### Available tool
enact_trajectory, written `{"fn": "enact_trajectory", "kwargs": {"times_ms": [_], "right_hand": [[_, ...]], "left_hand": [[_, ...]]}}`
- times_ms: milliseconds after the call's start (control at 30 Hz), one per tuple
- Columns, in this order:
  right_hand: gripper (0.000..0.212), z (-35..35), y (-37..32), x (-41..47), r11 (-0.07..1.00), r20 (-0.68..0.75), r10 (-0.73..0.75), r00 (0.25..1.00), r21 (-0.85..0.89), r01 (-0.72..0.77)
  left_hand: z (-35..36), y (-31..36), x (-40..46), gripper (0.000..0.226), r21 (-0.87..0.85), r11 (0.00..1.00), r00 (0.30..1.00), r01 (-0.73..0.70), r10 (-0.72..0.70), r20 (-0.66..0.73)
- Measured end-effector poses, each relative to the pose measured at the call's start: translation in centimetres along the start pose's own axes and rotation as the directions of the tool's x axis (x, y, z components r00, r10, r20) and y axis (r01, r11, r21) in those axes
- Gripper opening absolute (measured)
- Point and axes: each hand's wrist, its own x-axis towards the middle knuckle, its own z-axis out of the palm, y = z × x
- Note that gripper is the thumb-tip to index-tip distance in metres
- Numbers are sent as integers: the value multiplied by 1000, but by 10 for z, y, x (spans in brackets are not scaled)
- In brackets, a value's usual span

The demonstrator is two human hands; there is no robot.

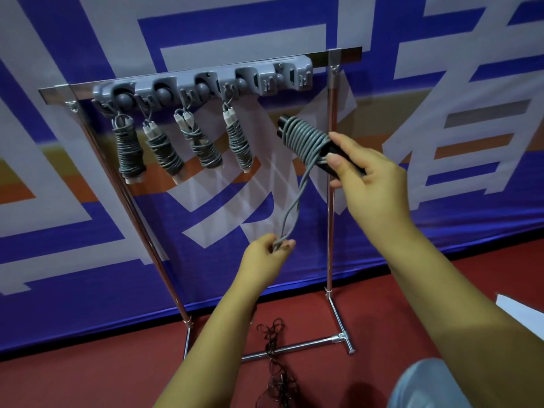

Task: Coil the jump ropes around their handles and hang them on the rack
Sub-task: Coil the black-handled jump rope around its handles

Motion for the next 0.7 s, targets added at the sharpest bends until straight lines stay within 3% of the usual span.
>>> {"fn": "enact_trajectory", "kwargs": {"times_ms": [100, 200, 333, 433, 567, 700], "right_hand": [[35, 3, 0, 5, 1000, -24, 7, 1000, 12, -7], [36, 3, 2, 9, 1000, -58, -7, 998, 18, 8], [37, -12, -8, 23, 997, -135, 2, 991, 71, 7], [37, -19, -12, 30, 999, -89, -33, 995, 18, 35], [36, -11, -1, 23, 985, 14, -100, 995, -140, 101], [37, -2, 11, 11, 968, 94, -131, 987, -204, 148]], "left_hand": [[7, -22, 5, 38, -78, 997, 999, -4, 1, -37], [18, -46, 8, 23, -50, 999, 994, 15, -21, -104], [28, -105, 4, 3, 12, 955, 940, 298, -291, -176], [27, -124, -1, 14, -126, 907, 905, 401, -414, -98], [0, -84, 13, 8, -373, 887, 936, 272, -333, -111], [-32, -8, 16, 21, -502, 864, 995, -25, -29, -99]]}}
